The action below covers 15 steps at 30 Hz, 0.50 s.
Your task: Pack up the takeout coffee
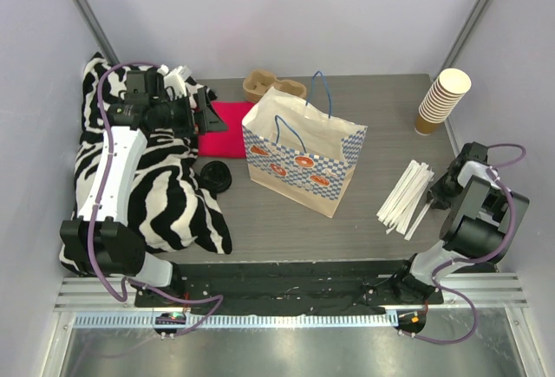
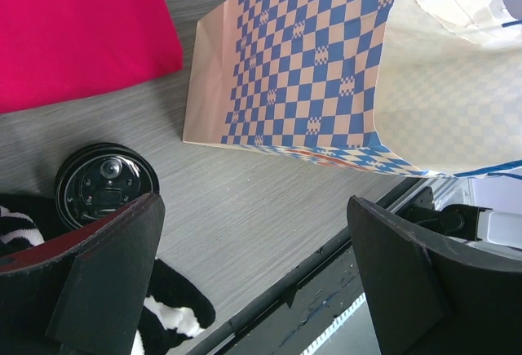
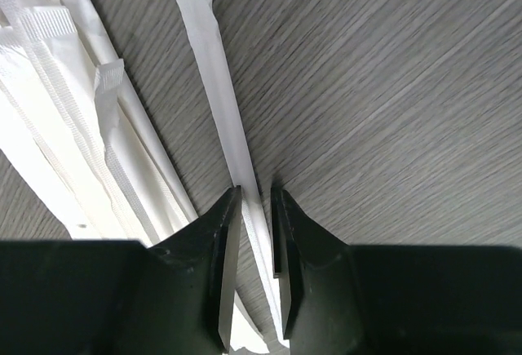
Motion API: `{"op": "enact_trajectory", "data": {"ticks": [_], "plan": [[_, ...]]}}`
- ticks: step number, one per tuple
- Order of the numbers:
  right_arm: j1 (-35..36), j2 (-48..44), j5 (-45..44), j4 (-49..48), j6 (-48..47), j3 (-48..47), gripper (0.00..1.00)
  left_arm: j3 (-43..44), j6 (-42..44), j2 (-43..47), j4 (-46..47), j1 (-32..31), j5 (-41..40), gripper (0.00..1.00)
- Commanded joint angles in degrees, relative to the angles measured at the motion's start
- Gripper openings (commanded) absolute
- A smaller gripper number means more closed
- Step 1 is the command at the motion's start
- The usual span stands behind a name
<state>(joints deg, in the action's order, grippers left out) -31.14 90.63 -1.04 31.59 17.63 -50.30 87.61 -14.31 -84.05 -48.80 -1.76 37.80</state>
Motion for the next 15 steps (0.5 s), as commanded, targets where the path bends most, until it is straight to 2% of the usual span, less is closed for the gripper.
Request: {"op": "enact_trajectory", "data": {"ticks": [1, 5, 6, 15], "plan": [[-0.33, 2.44, -1.95, 0.40, -0.40, -1.20, 0.28, 1.42, 1.56, 0.03, -0.42, 0.18, 1.49, 0.99], [-0.33, 2.45, -1.95, 0.75, -0.66, -1.55, 0.20, 1.42, 1.47, 0.03, -0.07, 0.18, 1.31, 1.00], [-0.33, 1.58, -0.64, 1.18, -0.84, -1.73, 0.02, 1.59, 1.56, -0.06, -0.16, 0.18, 1.22, 1.00], [-0.24, -10.28, 4.55, 7.69, -1.89, -4.88, 0.01, 4.41, 0.86, -0.85, 0.10, 0.44, 2.80, 1.00]]}}
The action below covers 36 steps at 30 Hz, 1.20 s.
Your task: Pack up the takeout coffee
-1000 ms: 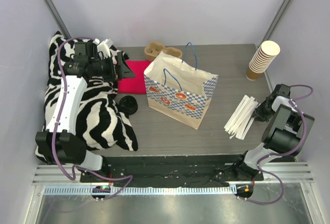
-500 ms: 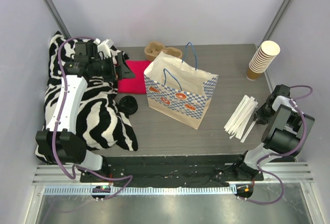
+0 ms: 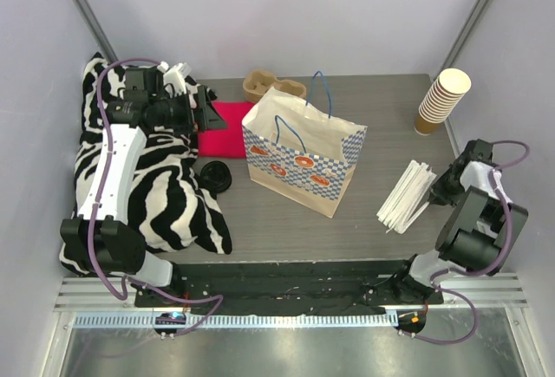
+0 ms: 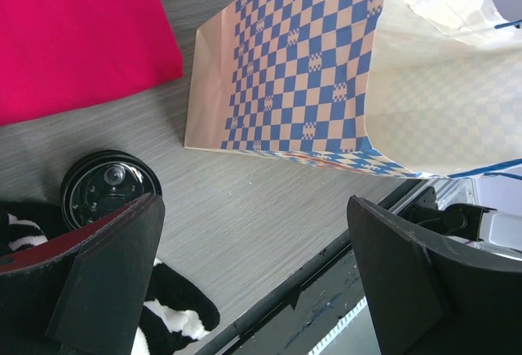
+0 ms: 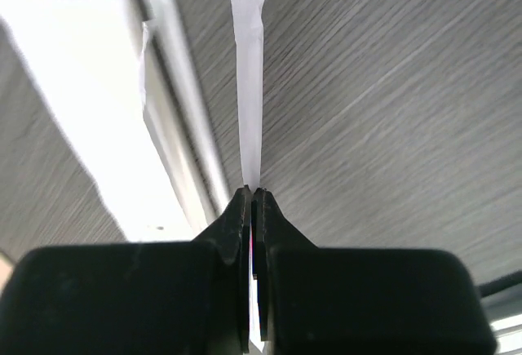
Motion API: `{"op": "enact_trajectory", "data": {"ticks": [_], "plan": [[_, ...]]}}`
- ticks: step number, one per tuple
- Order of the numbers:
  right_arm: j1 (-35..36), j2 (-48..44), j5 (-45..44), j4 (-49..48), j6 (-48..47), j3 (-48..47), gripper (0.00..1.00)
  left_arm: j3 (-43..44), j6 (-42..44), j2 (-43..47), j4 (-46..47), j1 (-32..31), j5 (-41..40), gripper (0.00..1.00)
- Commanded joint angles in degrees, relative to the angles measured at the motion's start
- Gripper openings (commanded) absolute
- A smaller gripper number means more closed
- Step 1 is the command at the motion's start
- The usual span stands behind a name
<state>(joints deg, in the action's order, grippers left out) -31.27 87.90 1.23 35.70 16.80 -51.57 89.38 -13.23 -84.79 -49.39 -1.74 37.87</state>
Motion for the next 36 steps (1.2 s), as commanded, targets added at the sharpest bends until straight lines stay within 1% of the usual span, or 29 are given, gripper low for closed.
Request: {"op": "enact_trajectory", "data": {"ticks": [1, 6, 9, 12, 13, 15, 18, 19, 20, 22, 23, 25, 27, 31, 32, 33, 36], "plan": [[-0.20, -10.09, 2.45, 4.19, -1.33, -4.06, 0.01, 2.55, -0.47, -0.11, 0.96, 0.42, 3.00, 1.00], [-0.20, -17.05, 5.26, 8.50, -4.92, -9.06, 0.01, 2.37, -0.65, 0.33, 2.01, 0.42, 3.88, 1.00], [-0.20, -20.83, 10.35, 10.52, -8.08, -13.63, 0.01, 2.46, -0.74, 0.42, 2.62, 0.51, 4.32, 1.00], [-0.20, -23.30, 22.02, 10.79, -10.37, -19.34, 0.01, 2.55, -1.62, 0.51, 3.59, 0.51, 5.63, 1.00], [-0.20, -23.73, 29.28, 10.53, -10.12, -21.01, 0.01, 2.72, -1.71, 0.51, 3.77, 0.51, 6.60, 1.00], [-0.02, -24.26, 35.21, 7.73, -7.85, -26.11, 0.01, 2.64, -2.14, 0.68, 4.56, 0.51, 6.96, 1.00], [1.11, -24.44, 44.62, -0.96, -4.50, -31.91, 0.01, 1.50, -2.41, 1.47, 5.96, 0.51, 7.31, 1.00], [1.64, -24.27, 46.30, -6.47, -0.75, -33.06, 0.01, 1.15, -2.58, 1.65, 6.40, 0.59, 7.31, 1.00], [2.52, -23.92, 48.49, -9.13, 0.85, -35.42, 0.01, 0.19, -3.20, 1.74, 7.54, 0.60, 7.40, 1.00], [7.08, -22.25, 48.34, -13.27, 2.45, -38.06, 0.01, -0.52, -3.73, 1.91, 8.34, 0.51, 7.66, 1.00], [8.92, -21.29, 46.94, -12.51, 1.41, -41.47, 0.01, -0.70, -3.90, 1.74, 8.69, 0.51, 7.75, 1.00], [11.48, -18.82, 43.42, -9.09, -0.53, -44.48, 0.01, -0.44, -4.17, 1.48, 8.69, 0.51, 7.84, 1.00], [11.49, -18.20, 42.54, -8.46, -0.89, -45.63, 0.01, -0.61, -4.17, 1.56, 8.95, 0.51, 7.92, 1.00], [12.54, -17.59, 45.51, -10.65, -0.71, -45.46, 0.01, -0.97, -3.21, 1.91, 9.66, 0.51, 7.75, 1.00], [15.24, -17.24, 45.17, -10.31, -1.50, -46.94, 0.01, -0.79, -3.03, 1.48, 9.57, 0.51, 7.75, 1.00], [16.75, -16.80, 44.74, -9.52, -4.72, -48.17, 0.01, -0.70, -2.94, 1.21, 9.48, 0.51, 7.92, 1.00], [22.55, -13.37, 43.33, -5.04, -8.26, -54.41, 0.01, -0.79, -2.76, 0.51, 9.66, 0.51, 8.19, 1.00]]}}
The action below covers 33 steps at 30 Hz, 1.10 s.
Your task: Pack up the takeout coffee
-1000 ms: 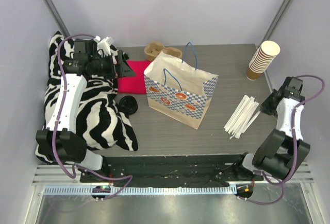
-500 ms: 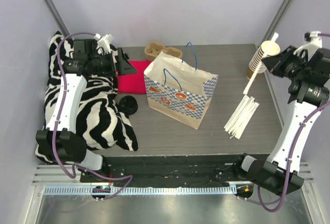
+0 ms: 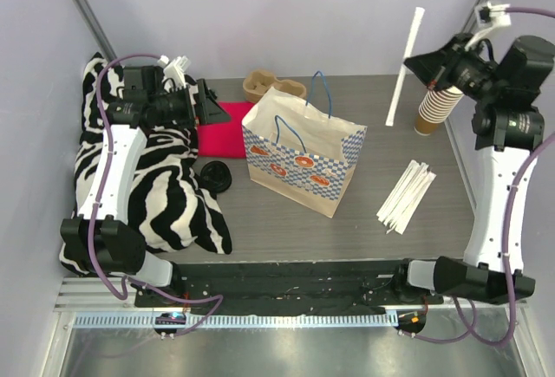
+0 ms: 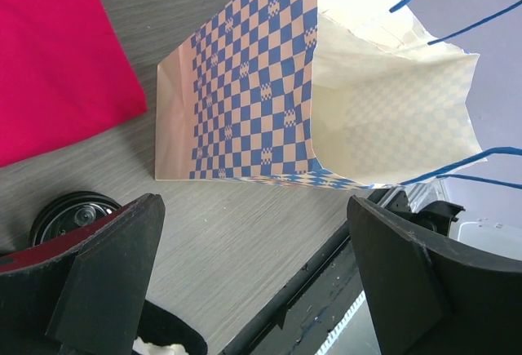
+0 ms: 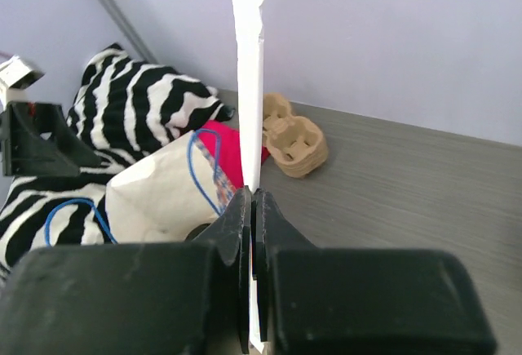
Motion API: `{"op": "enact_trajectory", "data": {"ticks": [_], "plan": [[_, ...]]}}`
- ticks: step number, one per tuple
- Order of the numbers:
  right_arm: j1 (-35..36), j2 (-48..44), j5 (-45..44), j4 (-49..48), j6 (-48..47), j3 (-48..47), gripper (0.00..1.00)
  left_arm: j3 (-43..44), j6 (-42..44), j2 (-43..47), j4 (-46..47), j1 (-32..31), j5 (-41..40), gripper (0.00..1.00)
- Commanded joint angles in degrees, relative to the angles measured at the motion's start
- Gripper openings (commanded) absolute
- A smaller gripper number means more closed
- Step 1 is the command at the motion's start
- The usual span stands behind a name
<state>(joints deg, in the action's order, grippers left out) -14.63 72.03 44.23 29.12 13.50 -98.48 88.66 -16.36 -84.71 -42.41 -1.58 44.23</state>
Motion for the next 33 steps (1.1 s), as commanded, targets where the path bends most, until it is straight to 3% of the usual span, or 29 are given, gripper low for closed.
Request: {"op": "enact_trajectory", "data": {"ticks": [1, 7, 15, 27, 33], "plan": [[6.89, 3.37, -0.10, 2.68, -5.23, -8.74, 0.01, -0.33, -0.07, 0.42, 3.12, 0.35, 2.09, 1.00], [17.50, 8.74, -2.04, 4.97, -7.96, -16.12, 0.01, -2.79, -1.75, 0.68, 6.20, 0.35, 2.27, 1.00], [30.79, 13.30, -6.52, 6.03, -13.23, -15.78, 0.01, -3.06, -1.75, 0.86, 6.55, 0.44, 1.83, 1.00], [37.57, 16.12, -7.05, 5.07, -19.73, -7.62, 0.01, -3.41, -1.04, 0.60, 5.85, 1.06, 1.04, 1.00], [38.80, 14.55, -6.17, 5.77, -21.84, 1.25, 0.01, -4.46, -1.04, 0.68, 6.20, 1.15, 0.77, 1.00]]}}
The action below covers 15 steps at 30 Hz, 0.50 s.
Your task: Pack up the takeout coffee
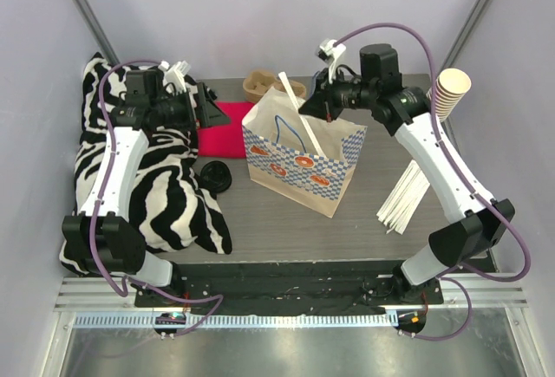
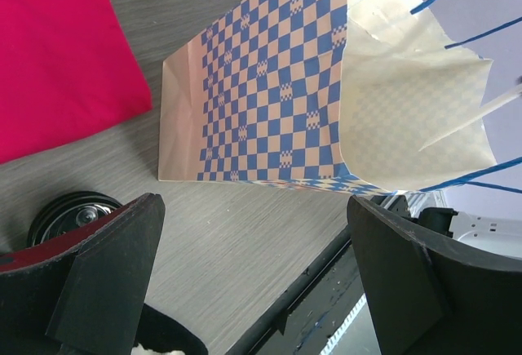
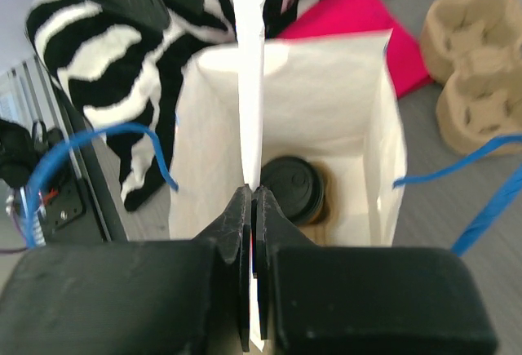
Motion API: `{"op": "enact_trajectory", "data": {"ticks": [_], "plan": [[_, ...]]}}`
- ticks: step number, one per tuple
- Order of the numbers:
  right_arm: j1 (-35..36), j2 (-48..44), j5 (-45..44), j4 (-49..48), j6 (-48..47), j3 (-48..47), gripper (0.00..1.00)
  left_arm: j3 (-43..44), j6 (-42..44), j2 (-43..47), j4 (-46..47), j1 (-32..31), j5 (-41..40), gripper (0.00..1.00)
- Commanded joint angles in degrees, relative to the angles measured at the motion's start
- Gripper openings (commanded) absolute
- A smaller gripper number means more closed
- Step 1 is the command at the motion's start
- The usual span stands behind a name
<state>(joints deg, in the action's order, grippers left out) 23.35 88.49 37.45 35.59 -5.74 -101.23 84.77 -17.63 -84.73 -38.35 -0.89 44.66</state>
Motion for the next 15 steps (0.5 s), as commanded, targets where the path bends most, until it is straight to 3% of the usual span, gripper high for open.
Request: {"op": "enact_trajectory", "data": {"ticks": [1, 11, 13, 14, 15], "plan": [[0.90, -2.18, 0.52, -0.44, -2.96, 4.89, 0.01, -0.75, 0.23, 0.70, 2.14, 0.45, 0.42, 1.00], [2.57, -1.83, 0.34, 7.19, -8.32, 8.77, 0.01, -0.84, 2.07, 0.35, -0.06, 0.45, 0.51, 1.00], [2.92, -1.30, -0.27, 8.35, -8.59, 7.81, 0.09, -0.75, 2.95, 0.44, -1.29, 0.45, 0.25, 1.00], [2.84, -1.13, -0.27, 9.22, -8.24, 7.37, 0.23, -0.66, 3.21, 0.62, -2.07, 0.45, -0.01, 1.00], [2.75, -0.86, -0.36, 9.49, -7.89, 6.06, 0.30, -0.66, 3.65, 0.70, -2.34, 0.45, -0.02, 1.00]]}}
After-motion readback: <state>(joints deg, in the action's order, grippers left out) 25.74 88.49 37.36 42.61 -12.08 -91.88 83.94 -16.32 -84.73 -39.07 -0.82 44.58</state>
